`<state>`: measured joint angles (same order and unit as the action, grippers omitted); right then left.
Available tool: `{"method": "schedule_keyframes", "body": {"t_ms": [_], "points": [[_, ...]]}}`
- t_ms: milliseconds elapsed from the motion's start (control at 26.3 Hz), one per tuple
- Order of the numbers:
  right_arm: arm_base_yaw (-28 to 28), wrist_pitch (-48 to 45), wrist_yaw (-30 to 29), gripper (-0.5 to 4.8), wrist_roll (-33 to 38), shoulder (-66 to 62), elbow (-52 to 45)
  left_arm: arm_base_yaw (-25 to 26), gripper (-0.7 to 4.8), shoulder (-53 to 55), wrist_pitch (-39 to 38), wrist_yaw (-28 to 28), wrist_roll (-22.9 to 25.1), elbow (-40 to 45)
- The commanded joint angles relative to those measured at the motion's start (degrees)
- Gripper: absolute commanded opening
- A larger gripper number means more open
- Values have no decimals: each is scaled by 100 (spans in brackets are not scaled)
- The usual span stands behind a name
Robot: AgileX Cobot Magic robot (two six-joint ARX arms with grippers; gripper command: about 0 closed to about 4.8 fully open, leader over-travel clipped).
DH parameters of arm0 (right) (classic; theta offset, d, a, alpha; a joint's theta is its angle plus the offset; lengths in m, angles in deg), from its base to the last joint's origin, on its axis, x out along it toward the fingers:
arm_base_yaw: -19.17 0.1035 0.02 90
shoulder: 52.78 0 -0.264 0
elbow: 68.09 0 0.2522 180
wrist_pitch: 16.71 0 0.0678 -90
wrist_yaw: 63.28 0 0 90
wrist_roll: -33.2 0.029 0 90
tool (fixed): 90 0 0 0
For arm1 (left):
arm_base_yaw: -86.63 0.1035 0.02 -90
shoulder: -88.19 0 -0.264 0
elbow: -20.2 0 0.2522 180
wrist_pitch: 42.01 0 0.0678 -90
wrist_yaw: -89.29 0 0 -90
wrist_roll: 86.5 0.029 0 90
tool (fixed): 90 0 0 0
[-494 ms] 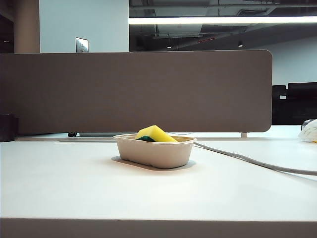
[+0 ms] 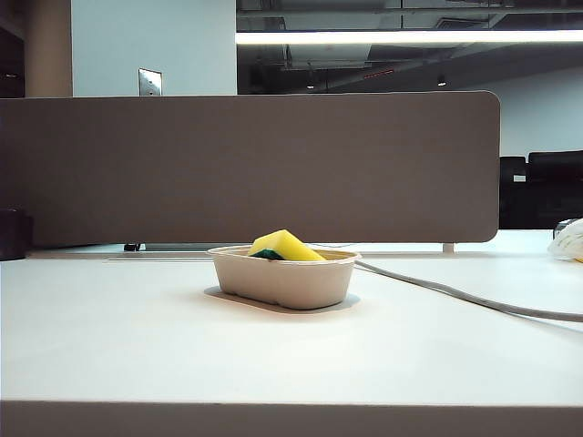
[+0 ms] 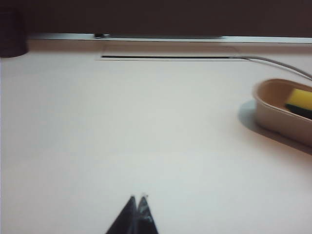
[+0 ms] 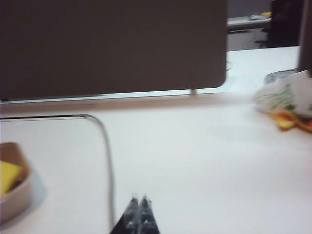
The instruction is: Take out the cleaning sponge from the paper lunch box and place it on the table.
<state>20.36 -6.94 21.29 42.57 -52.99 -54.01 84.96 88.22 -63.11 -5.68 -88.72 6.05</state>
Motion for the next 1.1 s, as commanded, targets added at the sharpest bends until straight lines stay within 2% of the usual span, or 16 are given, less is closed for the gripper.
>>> {"method": "schedule_keyframes", "body": {"t_ms": [38,76,114,190,304,342,418,456,494,532,608,646,799,989,1103], "points": [[7,-103,-745,2,1410,-2,31,-658,-5,13,52,-22,7,-4],[7,-114,-1049,21,1657,-2,33,-807,-5,15,52,-22,7,-4],[15,-120,-1864,64,1904,-2,33,-1121,-5,61,59,-24,7,-4],[70,4,-2673,63,2245,-2,157,-1513,-5,280,55,-24,7,-4],[260,291,-2634,62,2306,-42,632,-1851,-5,621,52,-22,7,-4],[376,367,-2459,64,1770,-223,927,-1950,-5,706,48,-26,7,-4],[688,369,-2245,74,1311,-1016,1303,-1993,-5,717,50,-24,7,-4],[807,317,-2229,96,1224,-1384,1414,-1993,-5,717,50,-22,7,-4],[1130,46,-2218,167,1115,-2332,1692,-1993,-5,717,50,-24,7,-4],[1309,-116,-2214,206,1108,-2780,1836,-1993,-5,717,50,-24,7,-4],[1978,-531,-1996,432,649,-4454,2516,-1993,-5,717,52,-24,7,-4],[2328,-509,-1720,479,323,-5460,3080,-1993,-5,717,52,-31,7,-4],[2581,-468,-1733,479,160,-7882,4706,-1993,-5,715,55,-31,7,-4],[2769,302,-1873,479,37,-9689,6271,-1993,-5,713,55,-24,7,-4],[3117,876,-990,479,-107,-10231,6887,-1993,-5,713,55,-24,7,-4]]}}
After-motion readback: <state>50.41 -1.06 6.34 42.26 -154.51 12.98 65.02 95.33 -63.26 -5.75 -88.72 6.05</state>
